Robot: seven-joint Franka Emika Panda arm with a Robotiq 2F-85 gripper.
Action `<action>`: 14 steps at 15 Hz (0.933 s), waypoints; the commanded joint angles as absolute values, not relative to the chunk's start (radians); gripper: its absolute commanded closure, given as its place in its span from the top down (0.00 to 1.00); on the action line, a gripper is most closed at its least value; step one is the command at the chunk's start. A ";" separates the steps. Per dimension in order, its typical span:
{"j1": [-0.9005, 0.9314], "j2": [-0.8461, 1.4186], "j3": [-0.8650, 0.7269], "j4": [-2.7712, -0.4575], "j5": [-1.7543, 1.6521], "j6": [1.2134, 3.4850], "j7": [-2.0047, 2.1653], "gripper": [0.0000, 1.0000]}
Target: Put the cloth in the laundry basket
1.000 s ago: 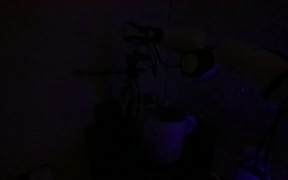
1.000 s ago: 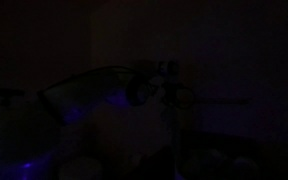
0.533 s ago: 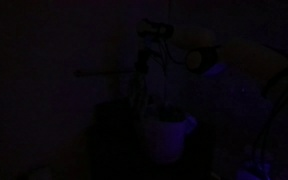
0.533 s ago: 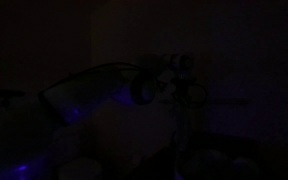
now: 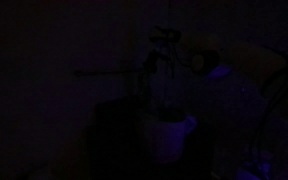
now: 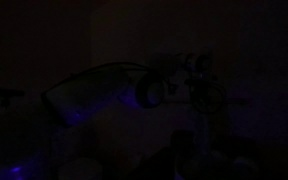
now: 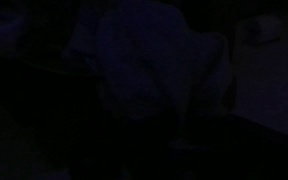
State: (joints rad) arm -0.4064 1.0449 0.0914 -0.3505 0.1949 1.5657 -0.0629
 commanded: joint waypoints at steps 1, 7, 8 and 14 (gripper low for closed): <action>-0.440 1.056 0.090 -0.353 0.227 1.659 0.073 0.06; -0.448 1.042 0.084 -0.351 0.223 1.745 0.216 0.07; -0.446 1.037 0.084 -0.348 0.223 1.763 0.236 0.07; -0.432 0.973 0.072 -0.361 0.210 1.785 0.336 0.07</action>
